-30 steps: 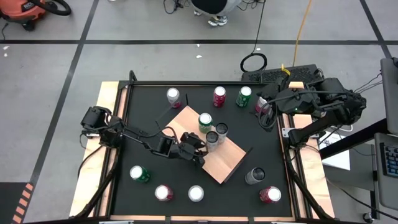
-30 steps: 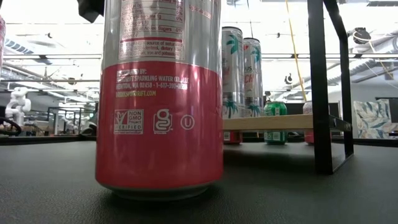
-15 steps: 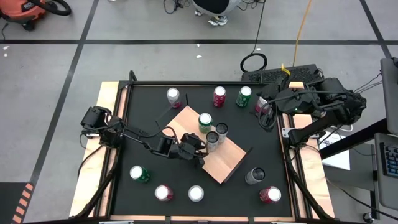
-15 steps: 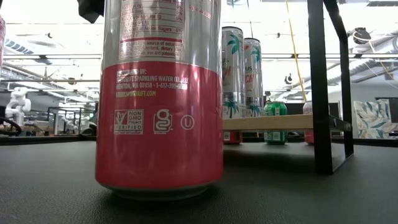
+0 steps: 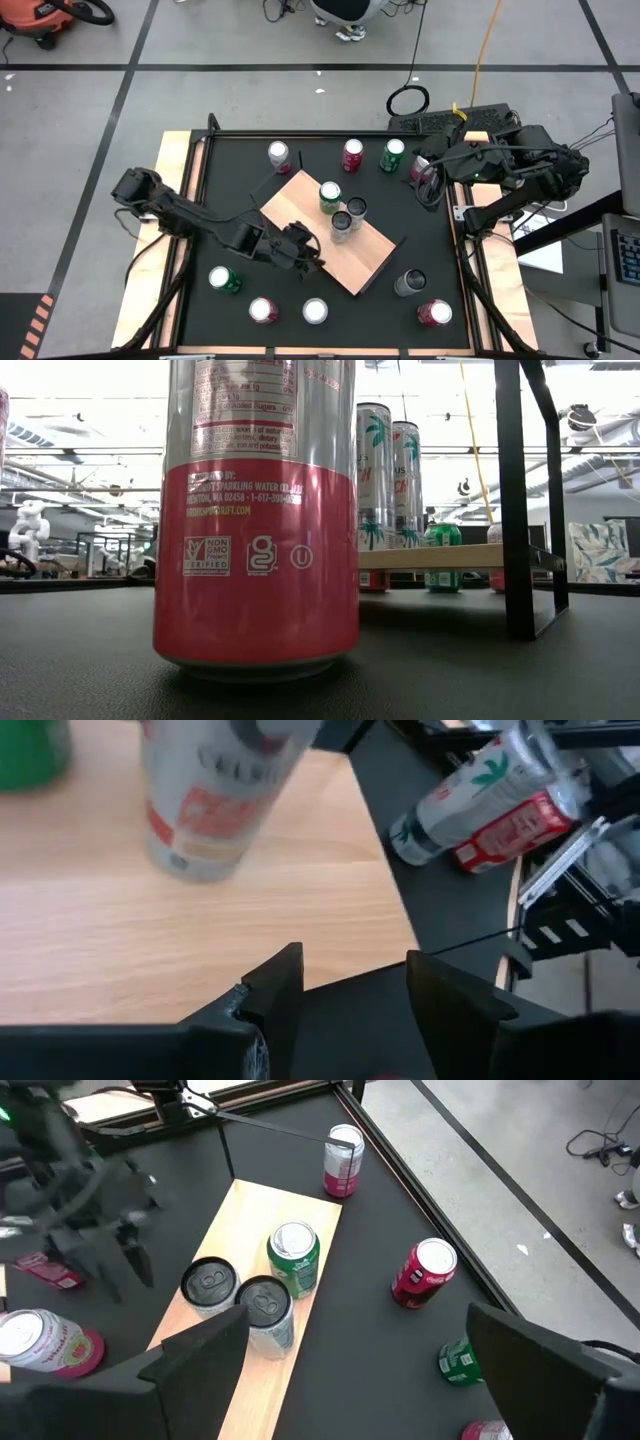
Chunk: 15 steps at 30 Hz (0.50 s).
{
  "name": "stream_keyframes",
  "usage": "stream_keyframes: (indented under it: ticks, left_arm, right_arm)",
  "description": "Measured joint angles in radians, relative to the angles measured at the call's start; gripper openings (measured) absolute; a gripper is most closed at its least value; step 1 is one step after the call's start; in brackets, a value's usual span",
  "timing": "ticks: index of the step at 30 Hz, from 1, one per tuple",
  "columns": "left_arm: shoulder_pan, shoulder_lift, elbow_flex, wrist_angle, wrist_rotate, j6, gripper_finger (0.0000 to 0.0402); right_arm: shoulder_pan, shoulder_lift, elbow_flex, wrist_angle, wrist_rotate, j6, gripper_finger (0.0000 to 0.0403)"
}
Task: Place canned beverage on shelf
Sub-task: Put the white soda can aligned with the other white soda can
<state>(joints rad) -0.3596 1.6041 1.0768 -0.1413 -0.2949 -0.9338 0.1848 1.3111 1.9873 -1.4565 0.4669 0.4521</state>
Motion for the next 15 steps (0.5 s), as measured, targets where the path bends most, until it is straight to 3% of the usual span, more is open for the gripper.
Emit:
stream_keyframes:
  ticks: [6,15]
  left_arm:
    - [-0.008,-0.087,0.106,-0.259,-0.076,0.076,0.0179]
    - [-0.016,-0.144,0.188,-0.347,-0.245,0.102,0.0179]
  right_arm:
    - [0.0,0.0,0.0,0.016,-0.059,-0.02,0.0351]
    - [0.0,0.0,0.0,0.016,-0.204,-0.155,0.0351]
